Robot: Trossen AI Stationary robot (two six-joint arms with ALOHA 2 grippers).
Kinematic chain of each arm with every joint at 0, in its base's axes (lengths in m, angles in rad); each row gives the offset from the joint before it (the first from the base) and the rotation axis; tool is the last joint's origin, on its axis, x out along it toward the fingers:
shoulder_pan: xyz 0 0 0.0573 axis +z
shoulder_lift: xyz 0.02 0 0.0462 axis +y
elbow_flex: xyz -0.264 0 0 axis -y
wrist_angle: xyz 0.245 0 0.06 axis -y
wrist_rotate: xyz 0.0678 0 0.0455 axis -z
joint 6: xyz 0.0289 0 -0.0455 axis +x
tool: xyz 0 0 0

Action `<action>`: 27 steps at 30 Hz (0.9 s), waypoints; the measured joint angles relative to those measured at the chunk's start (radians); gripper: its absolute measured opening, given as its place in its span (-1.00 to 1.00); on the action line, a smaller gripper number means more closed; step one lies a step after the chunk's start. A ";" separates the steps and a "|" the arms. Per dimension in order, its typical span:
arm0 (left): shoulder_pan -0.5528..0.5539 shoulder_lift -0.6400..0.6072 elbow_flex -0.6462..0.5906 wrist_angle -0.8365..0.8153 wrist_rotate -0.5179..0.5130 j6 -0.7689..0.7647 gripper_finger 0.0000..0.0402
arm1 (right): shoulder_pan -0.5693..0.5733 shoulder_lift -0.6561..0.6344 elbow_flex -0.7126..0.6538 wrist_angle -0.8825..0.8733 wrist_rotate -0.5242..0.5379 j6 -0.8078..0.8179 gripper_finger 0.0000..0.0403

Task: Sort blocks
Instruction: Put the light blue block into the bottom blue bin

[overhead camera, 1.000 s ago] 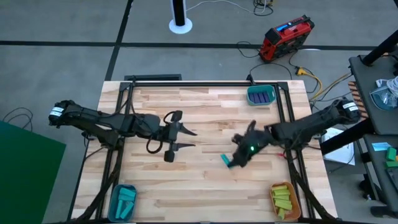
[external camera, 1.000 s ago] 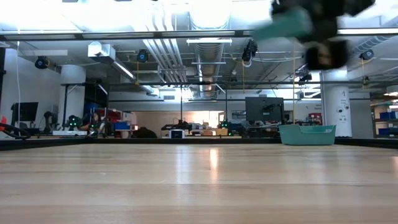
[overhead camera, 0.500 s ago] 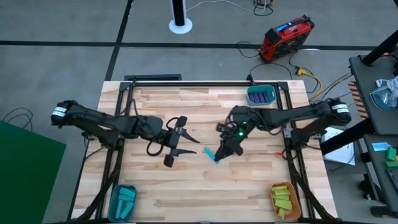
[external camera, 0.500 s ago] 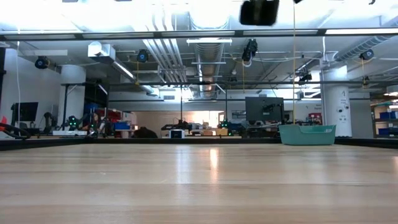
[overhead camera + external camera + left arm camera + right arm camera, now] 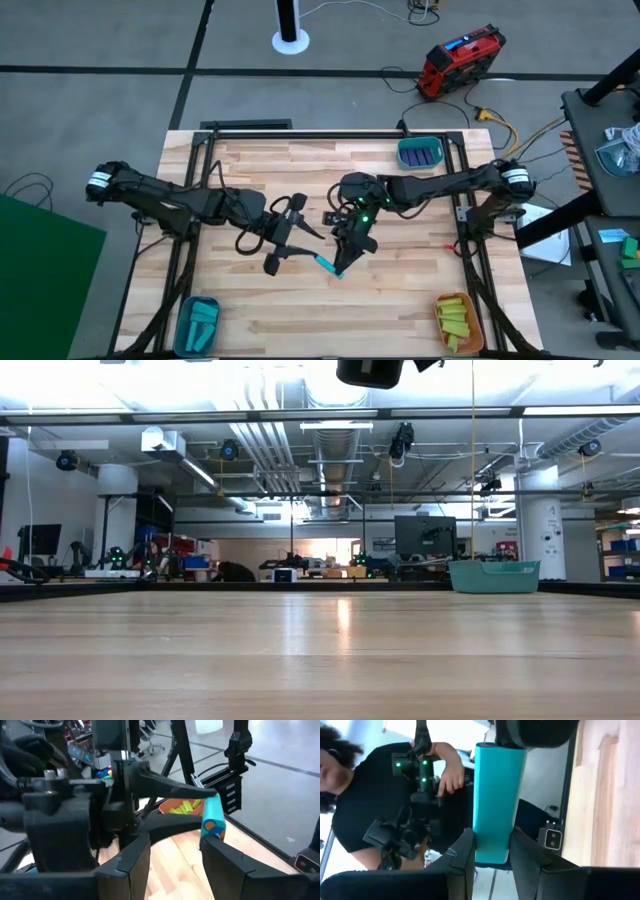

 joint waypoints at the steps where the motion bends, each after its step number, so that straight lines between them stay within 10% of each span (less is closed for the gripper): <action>1: 0.000 -0.001 0.000 0.000 0.000 -0.001 -0.23 | 0.000 0.006 0.007 -0.001 -0.010 -0.002 -0.58; 27: -0.002 -0.023 -0.001 -0.028 0.001 0.004 -0.23 | -0.067 -0.004 0.016 -0.068 -0.040 -0.075 -0.58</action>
